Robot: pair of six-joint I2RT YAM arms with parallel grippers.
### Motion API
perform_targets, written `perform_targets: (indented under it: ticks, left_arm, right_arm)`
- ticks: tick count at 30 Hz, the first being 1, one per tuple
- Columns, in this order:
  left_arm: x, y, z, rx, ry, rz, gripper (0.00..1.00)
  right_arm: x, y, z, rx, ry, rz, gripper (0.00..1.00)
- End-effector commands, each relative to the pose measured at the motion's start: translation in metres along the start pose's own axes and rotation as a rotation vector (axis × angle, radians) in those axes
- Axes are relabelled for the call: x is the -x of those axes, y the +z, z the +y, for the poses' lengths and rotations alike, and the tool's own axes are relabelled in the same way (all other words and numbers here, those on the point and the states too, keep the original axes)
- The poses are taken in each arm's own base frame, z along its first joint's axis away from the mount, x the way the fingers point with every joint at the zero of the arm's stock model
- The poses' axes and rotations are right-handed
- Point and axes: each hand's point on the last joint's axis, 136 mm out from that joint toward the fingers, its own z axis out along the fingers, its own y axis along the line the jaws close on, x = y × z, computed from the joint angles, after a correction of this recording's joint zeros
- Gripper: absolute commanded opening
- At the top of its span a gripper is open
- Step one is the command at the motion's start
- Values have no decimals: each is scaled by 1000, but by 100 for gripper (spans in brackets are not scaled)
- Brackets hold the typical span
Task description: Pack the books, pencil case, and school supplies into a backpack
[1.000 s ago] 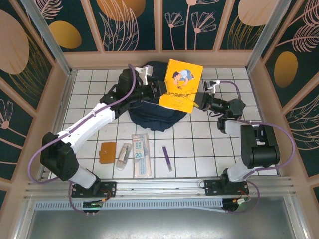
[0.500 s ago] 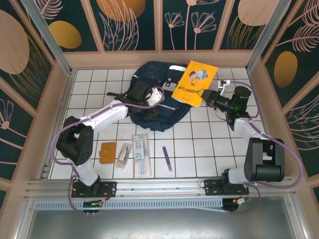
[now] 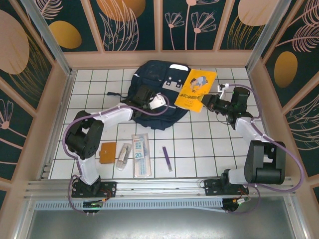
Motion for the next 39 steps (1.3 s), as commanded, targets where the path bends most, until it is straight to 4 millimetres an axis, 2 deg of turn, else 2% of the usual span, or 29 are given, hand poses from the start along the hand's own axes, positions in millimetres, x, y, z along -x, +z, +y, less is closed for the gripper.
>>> perform_targets:
  ticks: [1,4,8,10,13,14,16,19,20,21,25,28,31,33,35,39]
  left_arm:
    - [2,15,-2,4,50,-29,59]
    - [-9,26,-21,-59,104,-15,61]
    - [-7,24,-34,-130,157,-46,69]
    - [-6,24,-34,-134,178,-44,75]
    - [-5,31,-28,-116,197,-26,74]
    - [-4,36,-25,-105,190,-20,68]
    - [-5,47,-21,-86,180,0,49]
    - [5,50,-10,-63,124,0,12]
    - [14,45,-4,-56,96,-16,2]
    - [22,37,2,-52,67,-27,0]
    - [67,-16,49,42,-90,-119,0]
    - [96,-61,78,119,-159,-234,0]
    - [118,-97,102,190,-206,-334,0]
    - [129,-113,114,221,-231,-372,0]
    - [142,-126,125,238,-255,-411,0]
    - [157,-140,140,263,-310,-466,0]
  right_arm:
    - [10,-7,28,37,-142,-13,0]
    - [7,-9,27,29,-146,-4,0]
    - [5,-12,24,-5,-145,3,0]
    - [5,-13,21,-25,-140,12,0]
    - [4,-13,17,-48,-136,19,0]
    - [3,-13,15,-57,-130,18,0]
    - [3,-13,12,-69,-123,17,0]
    - [1,-14,8,-86,-111,24,0]
    - [0,-14,6,-103,-109,27,0]
    - [-1,-15,3,-117,-108,31,0]
    - [-1,-24,-5,-187,-111,11,0]
    - [-1,-32,7,-151,-116,-14,0]
    - [-8,-34,23,-77,-89,24,0]
    - [-17,-36,31,-41,-50,52,0]
    - [-26,-39,27,-66,-3,70,0]
    - [-51,-39,23,-57,103,145,0]
